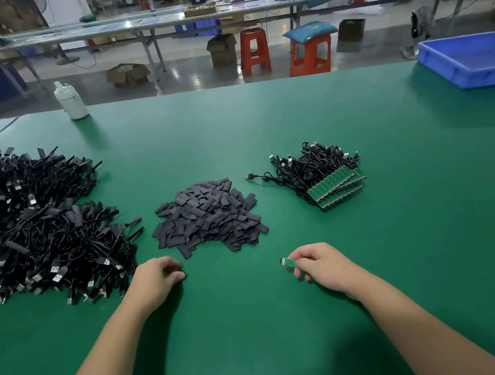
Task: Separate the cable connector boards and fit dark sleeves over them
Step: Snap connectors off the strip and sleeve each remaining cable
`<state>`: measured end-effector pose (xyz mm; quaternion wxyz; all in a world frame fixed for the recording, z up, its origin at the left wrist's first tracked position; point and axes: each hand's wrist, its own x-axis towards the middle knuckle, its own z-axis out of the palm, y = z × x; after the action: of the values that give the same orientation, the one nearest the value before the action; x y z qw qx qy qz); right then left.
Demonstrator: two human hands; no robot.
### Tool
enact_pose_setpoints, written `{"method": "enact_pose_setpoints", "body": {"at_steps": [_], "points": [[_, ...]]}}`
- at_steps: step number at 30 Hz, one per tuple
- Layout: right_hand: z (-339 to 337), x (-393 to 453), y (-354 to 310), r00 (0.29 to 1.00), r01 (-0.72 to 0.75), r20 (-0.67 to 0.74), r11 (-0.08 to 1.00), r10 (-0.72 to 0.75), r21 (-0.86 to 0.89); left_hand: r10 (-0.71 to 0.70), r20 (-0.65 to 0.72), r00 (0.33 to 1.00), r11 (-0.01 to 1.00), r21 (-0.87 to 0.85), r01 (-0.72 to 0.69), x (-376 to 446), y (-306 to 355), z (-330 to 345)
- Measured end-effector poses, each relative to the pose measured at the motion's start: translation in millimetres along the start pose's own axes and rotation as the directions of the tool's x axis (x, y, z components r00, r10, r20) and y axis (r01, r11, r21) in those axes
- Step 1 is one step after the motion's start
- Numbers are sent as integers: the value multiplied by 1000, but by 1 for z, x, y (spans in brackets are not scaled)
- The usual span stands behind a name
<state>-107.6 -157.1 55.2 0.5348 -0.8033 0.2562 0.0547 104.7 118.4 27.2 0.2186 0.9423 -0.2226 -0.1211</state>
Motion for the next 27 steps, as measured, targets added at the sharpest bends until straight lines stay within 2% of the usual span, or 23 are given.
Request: {"method": "enact_pose_setpoints", "body": {"at_steps": [4, 9, 12, 13, 15, 18, 22, 24, 27], "points": [[8, 2, 1, 995, 80, 58, 995, -76, -54, -14, 16, 1000, 989, 150, 11, -3, 2, 0], [11, 3, 3, 993, 80, 83, 997, -78, -24, -69, 75, 995, 987, 149, 58, -3, 12, -3], [10, 3, 5, 993, 87, 84, 996, -85, -22, -58, 55, 997, 986, 156, 49, -13, 31, 2], [10, 3, 6, 992, 94, 84, 995, -92, -27, -57, 38, 998, 991, 123, 52, -19, 41, 6], [11, 3, 7, 992, 102, 85, 994, -98, -36, -46, 39, 998, 997, -60, 48, -30, 62, 17], [12, 3, 8, 993, 100, 73, 994, -97, -39, 18, 54, 998, 951, -308, -1, -42, 91, 35], [10, 3, 5, 997, 58, 39, 995, -61, 84, 173, 144, 974, 936, -333, -117, -52, 114, 51], [7, 4, 5, 999, 30, 36, 986, -36, 162, 181, 209, 961, 949, -295, -115, -55, 116, 57], [5, 3, 5, 998, 15, 58, 986, -25, 167, 155, 184, 971, 966, -234, -110, -53, 112, 63]]}}
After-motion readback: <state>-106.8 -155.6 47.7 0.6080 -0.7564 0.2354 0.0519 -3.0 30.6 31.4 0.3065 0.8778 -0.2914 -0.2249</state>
